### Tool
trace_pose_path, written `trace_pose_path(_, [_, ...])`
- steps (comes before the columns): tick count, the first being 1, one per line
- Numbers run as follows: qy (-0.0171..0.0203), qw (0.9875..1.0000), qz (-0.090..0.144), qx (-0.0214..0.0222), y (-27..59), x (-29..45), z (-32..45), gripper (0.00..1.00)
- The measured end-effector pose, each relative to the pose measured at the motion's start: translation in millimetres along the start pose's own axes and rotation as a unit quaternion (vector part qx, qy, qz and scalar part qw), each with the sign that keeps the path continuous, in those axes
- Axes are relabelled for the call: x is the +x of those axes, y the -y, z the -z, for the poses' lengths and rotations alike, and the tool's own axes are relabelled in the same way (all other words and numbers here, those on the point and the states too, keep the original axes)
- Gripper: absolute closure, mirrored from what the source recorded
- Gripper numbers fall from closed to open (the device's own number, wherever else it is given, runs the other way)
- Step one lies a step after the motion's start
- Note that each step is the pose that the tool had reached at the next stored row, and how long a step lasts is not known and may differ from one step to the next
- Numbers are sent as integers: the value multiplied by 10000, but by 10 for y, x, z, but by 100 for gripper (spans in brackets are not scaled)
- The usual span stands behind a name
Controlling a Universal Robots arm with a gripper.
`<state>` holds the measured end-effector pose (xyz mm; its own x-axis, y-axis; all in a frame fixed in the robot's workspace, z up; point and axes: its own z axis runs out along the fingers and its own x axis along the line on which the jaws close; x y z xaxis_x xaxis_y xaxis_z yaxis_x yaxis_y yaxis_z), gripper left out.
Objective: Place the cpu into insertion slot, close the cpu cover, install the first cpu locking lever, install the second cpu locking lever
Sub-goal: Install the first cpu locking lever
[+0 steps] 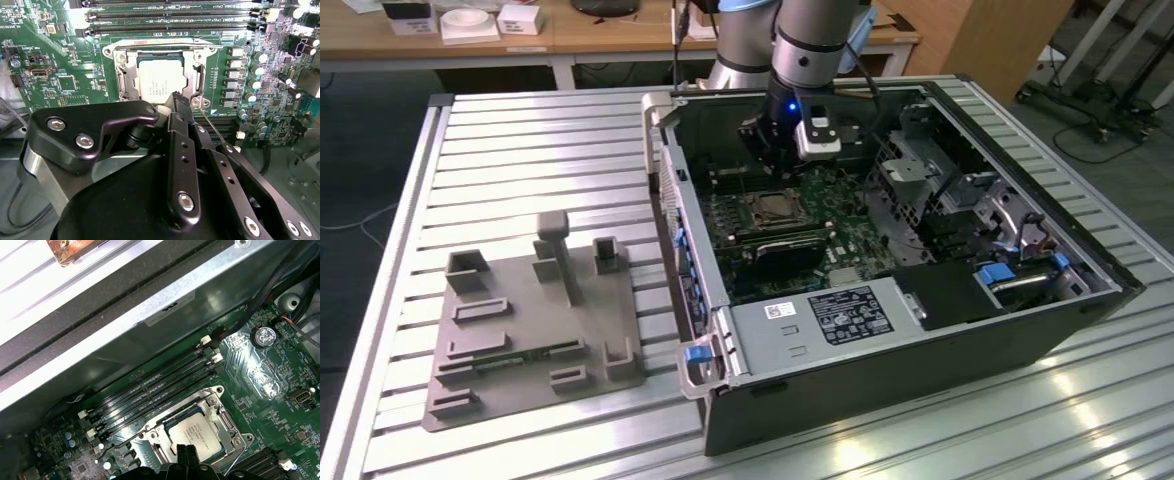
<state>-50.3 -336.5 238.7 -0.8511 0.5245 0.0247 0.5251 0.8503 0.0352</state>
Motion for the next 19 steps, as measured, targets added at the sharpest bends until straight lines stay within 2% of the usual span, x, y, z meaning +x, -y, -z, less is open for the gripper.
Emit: trace_pose_path(19, [-1,10000,36,1,0,0,0,89])
